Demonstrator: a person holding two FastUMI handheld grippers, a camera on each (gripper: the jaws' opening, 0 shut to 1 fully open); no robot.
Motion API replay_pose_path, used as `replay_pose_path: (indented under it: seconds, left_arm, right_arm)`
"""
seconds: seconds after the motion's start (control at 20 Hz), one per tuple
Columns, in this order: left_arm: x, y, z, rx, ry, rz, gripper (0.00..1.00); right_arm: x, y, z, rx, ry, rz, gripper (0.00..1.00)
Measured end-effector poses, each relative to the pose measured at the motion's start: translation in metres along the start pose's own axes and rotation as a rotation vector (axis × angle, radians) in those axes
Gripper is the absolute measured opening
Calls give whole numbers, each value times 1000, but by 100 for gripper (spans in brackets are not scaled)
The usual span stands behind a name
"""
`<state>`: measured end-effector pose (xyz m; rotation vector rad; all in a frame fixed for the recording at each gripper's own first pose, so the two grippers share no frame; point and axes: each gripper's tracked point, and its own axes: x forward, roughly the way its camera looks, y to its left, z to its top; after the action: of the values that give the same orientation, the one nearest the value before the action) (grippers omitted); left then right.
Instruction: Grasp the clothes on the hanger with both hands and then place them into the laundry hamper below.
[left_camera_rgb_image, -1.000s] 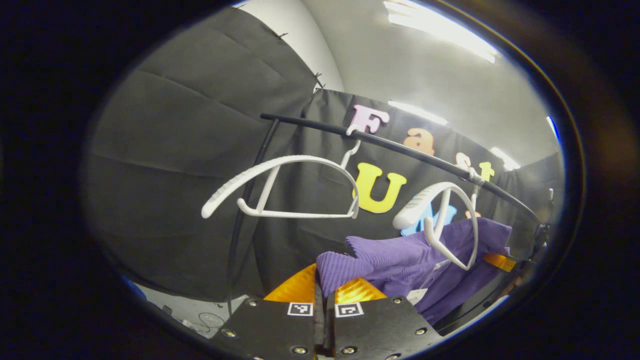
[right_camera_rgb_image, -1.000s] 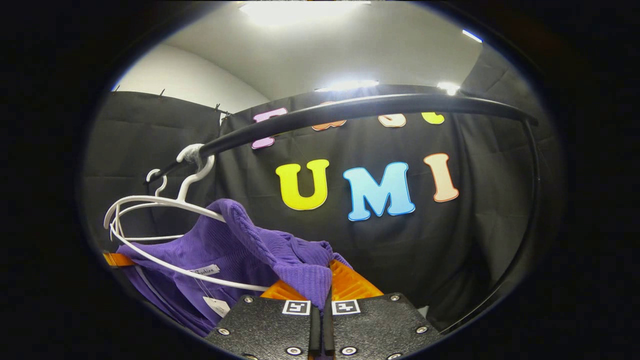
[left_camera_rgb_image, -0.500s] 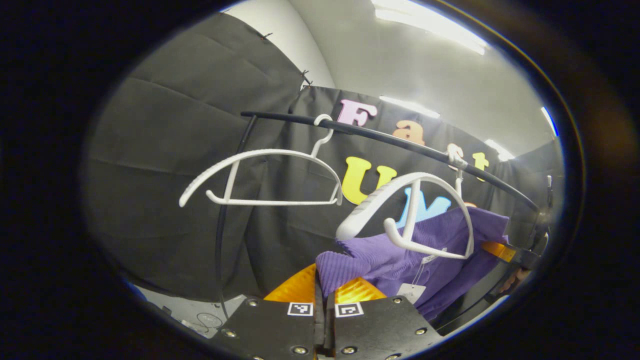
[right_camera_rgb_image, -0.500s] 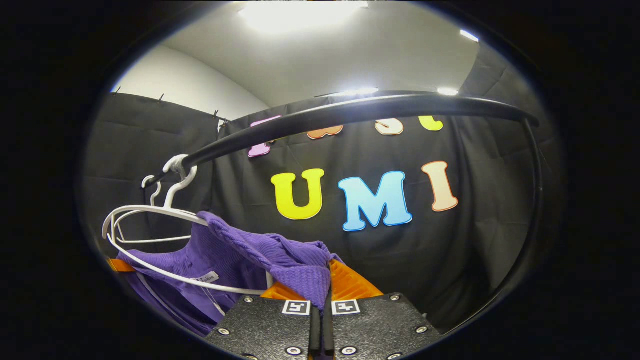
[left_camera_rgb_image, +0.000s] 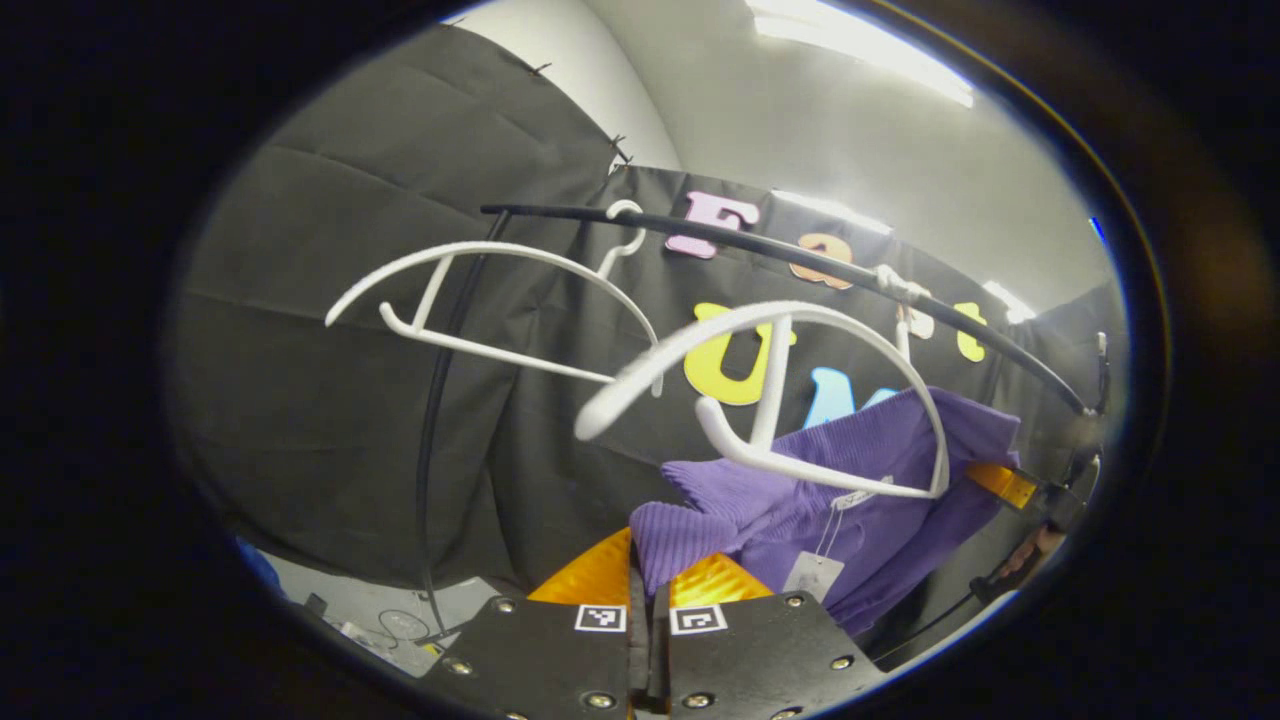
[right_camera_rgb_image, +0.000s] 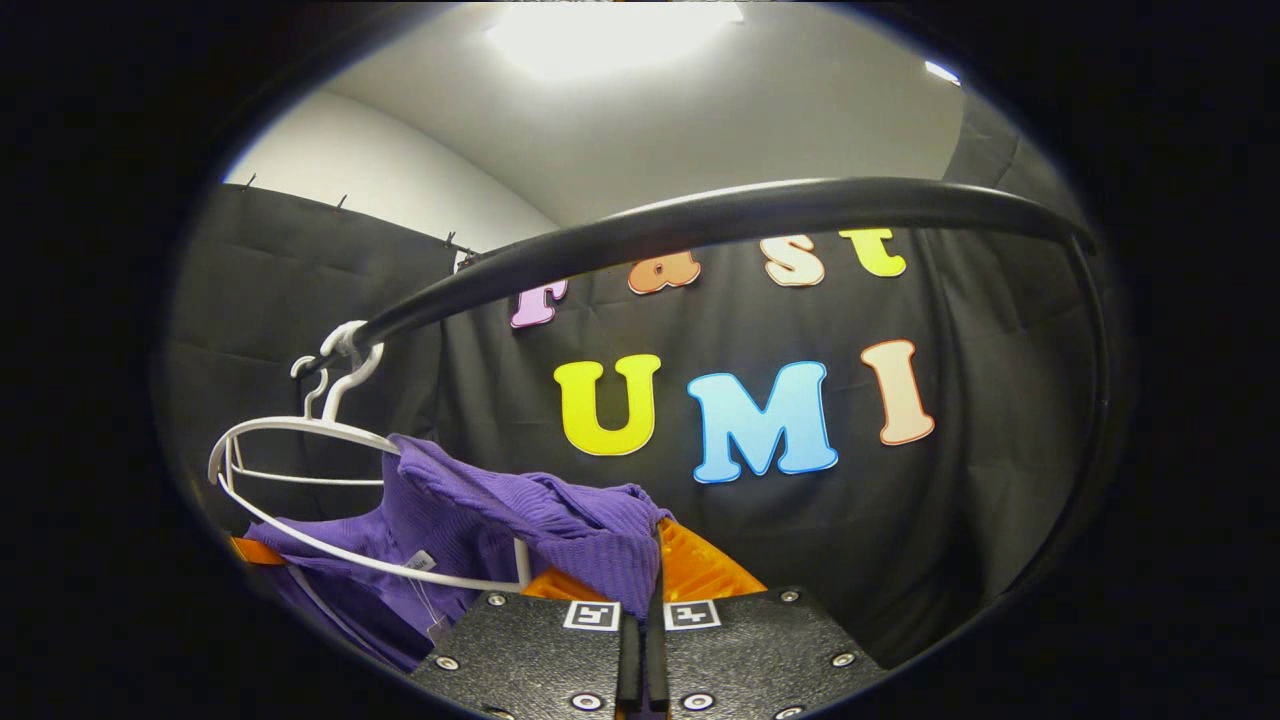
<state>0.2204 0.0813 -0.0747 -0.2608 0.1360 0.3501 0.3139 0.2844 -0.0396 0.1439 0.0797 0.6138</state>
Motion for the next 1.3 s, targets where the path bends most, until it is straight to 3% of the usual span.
replay_pose_path:
  seconds: [0.15,0.45,0.7,0.95,1.3]
  left_arm:
    - [1,-19,-14,8,14,-15,7]
    - [7,-65,-30,44,22,-49,0]
    - [17,-92,-45,68,53,-69,1]
    - [31,-113,-63,63,81,-95,1]
    - [2,-105,-93,91,166,-144,1]
  right_arm:
    - [2,-7,-3,-27,2,18,2]
    - [3,-55,-18,21,41,-63,2]
    - [-3,-75,-36,-23,68,-91,2]
    - [-21,-109,-52,-18,118,-143,2]
    - [-78,-106,-88,31,245,-172,2]
